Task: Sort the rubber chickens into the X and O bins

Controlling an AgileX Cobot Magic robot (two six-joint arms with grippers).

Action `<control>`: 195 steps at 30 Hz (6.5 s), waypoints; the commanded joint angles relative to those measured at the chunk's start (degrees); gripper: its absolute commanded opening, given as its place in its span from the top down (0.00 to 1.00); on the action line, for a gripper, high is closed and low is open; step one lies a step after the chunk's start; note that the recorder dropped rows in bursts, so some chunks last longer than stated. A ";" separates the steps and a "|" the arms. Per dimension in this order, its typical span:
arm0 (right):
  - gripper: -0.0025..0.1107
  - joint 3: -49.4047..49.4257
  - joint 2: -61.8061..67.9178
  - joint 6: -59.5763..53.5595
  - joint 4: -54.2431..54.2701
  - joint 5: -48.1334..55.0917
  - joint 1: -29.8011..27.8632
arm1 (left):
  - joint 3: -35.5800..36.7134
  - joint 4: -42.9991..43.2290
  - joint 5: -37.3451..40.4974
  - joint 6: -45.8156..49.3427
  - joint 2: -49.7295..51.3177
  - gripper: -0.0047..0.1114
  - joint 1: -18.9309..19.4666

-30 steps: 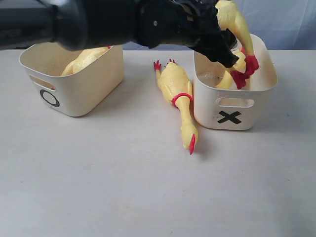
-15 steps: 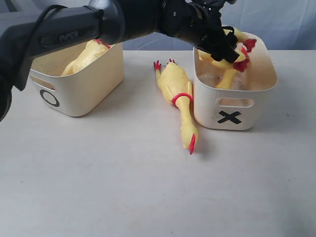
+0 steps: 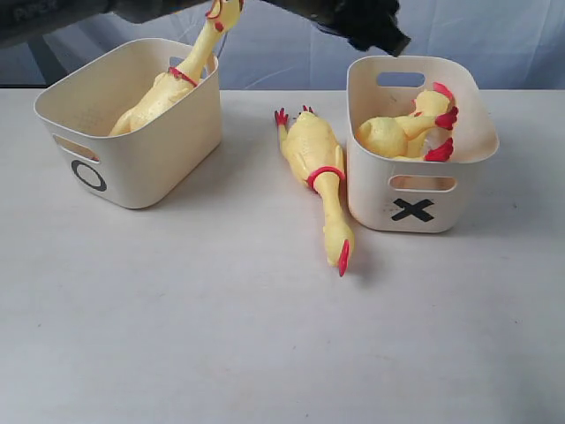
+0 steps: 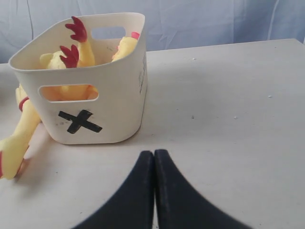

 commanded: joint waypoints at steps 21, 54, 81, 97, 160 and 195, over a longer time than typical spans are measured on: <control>0.98 0.13 -0.18 -0.02 0.05 -0.57 0.19 | 1.16 -20.23 32.72 -10.35 8.86 0.38 0.38; 0.98 0.13 -0.18 -0.02 0.19 -0.58 0.19 | 32.51 19.35 -1.18 -65.21 3.02 0.50 -11.45; 0.98 0.13 -0.18 -0.02 -0.06 -0.68 0.19 | 32.51 48.15 -0.62 -69.89 -24.16 0.96 -14.66; 0.98 0.13 -0.18 -0.02 0.07 -0.58 0.19 | 40.59 56.72 27.24 -67.45 -39.14 0.96 -12.76; 0.98 0.13 -0.18 -0.02 0.08 -0.62 0.19 | 59.16 -19.99 14.16 -8.00 -84.42 0.96 9.90; 0.98 0.13 -0.18 -0.02 -0.04 -0.60 0.19 | 79.39 -8.70 -1.36 -7.80 -116.13 0.96 46.10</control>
